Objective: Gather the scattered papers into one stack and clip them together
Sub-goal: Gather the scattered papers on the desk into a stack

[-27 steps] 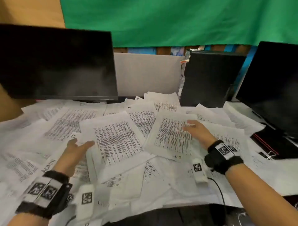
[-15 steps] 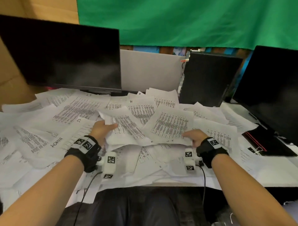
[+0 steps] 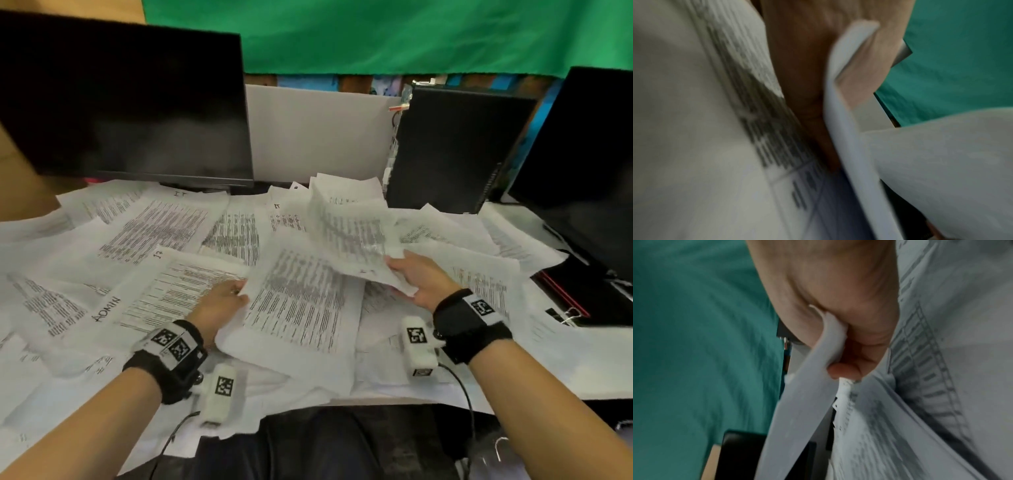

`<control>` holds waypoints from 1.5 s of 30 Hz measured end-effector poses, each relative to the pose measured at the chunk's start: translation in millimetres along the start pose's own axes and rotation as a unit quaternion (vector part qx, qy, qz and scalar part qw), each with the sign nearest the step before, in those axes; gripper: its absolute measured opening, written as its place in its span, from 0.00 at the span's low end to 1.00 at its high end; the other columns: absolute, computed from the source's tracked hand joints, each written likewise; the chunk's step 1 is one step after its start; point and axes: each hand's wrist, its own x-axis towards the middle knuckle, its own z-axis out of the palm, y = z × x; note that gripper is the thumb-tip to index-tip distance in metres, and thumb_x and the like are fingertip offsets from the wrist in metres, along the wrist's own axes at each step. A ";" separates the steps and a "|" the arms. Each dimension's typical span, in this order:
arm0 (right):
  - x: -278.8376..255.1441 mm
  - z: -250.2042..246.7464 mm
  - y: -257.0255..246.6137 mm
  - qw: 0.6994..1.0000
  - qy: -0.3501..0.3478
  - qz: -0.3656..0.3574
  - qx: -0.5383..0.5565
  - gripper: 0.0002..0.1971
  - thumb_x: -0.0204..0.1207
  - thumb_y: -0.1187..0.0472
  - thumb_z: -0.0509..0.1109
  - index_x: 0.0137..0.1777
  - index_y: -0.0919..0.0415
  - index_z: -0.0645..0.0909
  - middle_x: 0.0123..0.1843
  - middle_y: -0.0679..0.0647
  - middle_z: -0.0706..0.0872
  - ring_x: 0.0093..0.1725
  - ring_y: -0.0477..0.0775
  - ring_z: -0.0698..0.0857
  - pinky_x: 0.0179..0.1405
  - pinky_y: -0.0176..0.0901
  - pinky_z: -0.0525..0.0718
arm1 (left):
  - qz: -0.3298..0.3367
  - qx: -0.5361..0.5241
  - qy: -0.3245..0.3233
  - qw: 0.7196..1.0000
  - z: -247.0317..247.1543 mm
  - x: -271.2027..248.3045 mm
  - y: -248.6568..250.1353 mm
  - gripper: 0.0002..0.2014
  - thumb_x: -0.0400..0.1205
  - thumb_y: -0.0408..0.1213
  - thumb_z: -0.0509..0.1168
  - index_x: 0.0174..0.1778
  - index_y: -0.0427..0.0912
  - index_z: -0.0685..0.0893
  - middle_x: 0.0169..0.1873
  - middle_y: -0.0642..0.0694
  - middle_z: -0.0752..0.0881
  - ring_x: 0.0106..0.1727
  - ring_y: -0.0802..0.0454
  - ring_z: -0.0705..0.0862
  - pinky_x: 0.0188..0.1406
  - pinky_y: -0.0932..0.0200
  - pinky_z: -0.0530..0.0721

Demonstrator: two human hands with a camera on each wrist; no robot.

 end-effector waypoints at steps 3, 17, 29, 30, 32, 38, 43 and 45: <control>12.3 20.3 24.6 0.996 -0.037 0.003 -0.087 0.12 0.86 0.68 0.61 0.67 0.64 0.78 0.60 0.59 0.88 0.48 0.52 0.91 0.31 0.39 0.88 | -0.013 -0.092 0.010 0.996 10.1 -2.5 -6.0 0.16 0.85 0.25 0.54 0.66 0.40 0.78 0.52 0.43 0.85 0.45 0.48 0.83 0.36 0.53 0.83; 103.2 48.8 2.3 0.871 0.121 -0.024 -0.476 0.31 0.79 0.49 0.67 0.76 0.69 0.69 0.71 0.63 0.78 0.69 0.66 0.79 0.68 0.54 0.80 | -0.016 -0.110 -0.039 0.993 7.3 8.3 -16.1 0.20 0.79 0.42 0.69 0.66 0.41 0.80 0.55 0.41 0.89 0.53 0.44 0.88 0.53 0.45 0.86; 24.6 32.5 -65.6 0.826 0.298 -0.357 -0.320 0.12 0.87 0.66 0.56 0.65 0.70 0.73 0.60 0.59 0.82 0.56 0.53 0.82 0.52 0.37 0.78 | 0.003 -0.144 -0.021 0.989 15.1 7.9 -18.5 0.18 0.76 0.34 0.73 0.61 0.35 0.83 0.52 0.38 0.89 0.53 0.39 0.88 0.60 0.37 0.83; 16.4 27.4 -69.4 0.834 0.292 -0.369 -0.289 0.12 0.88 0.64 0.57 0.65 0.69 0.74 0.60 0.56 0.82 0.56 0.51 0.81 0.54 0.38 0.80 | 0.005 -0.137 -0.020 0.990 16.3 8.8 -18.2 0.18 0.77 0.34 0.73 0.62 0.35 0.82 0.53 0.38 0.89 0.53 0.38 0.88 0.60 0.37 0.83; 6.8 21.7 -65.3 0.862 0.253 -0.348 -0.268 0.13 0.87 0.63 0.59 0.66 0.68 0.76 0.59 0.56 0.82 0.59 0.53 0.81 0.56 0.42 0.82 | 0.001 -0.123 -0.016 0.992 15.7 9.1 -17.4 0.17 0.79 0.33 0.70 0.64 0.35 0.79 0.55 0.37 0.87 0.55 0.37 0.86 0.61 0.38 0.82; -9.4 41.3 15.8 0.971 -0.033 -0.047 -0.231 0.14 0.86 0.62 0.62 0.67 0.66 0.78 0.61 0.57 0.87 0.54 0.53 0.87 0.52 0.45 0.86 | -0.009 -0.160 -0.019 0.987 11.5 17.3 -26.3 0.20 0.85 0.51 0.59 0.66 0.41 0.78 0.59 0.39 0.86 0.56 0.42 0.86 0.61 0.40 0.82; -13.3 54.7 61.0 0.949 -0.085 0.042 -0.301 0.10 0.85 0.63 0.64 0.61 0.67 0.80 0.59 0.61 0.88 0.51 0.57 0.88 0.52 0.48 0.86 | -0.009 -0.310 -0.105 0.945 8.8 10.9 -20.0 0.28 0.83 0.62 0.52 0.67 0.46 0.80 0.59 0.41 0.88 0.58 0.43 0.87 0.57 0.44 0.83; -7.6 55.3 56.2 0.947 -0.113 0.082 -0.290 0.13 0.85 0.57 0.65 0.60 0.68 0.81 0.59 0.63 0.88 0.55 0.61 0.89 0.55 0.51 0.87 | 0.005 -0.243 -0.109 0.964 8.7 14.2 -25.3 0.27 0.78 0.54 0.67 0.70 0.45 0.78 0.62 0.38 0.85 0.59 0.38 0.86 0.61 0.37 0.82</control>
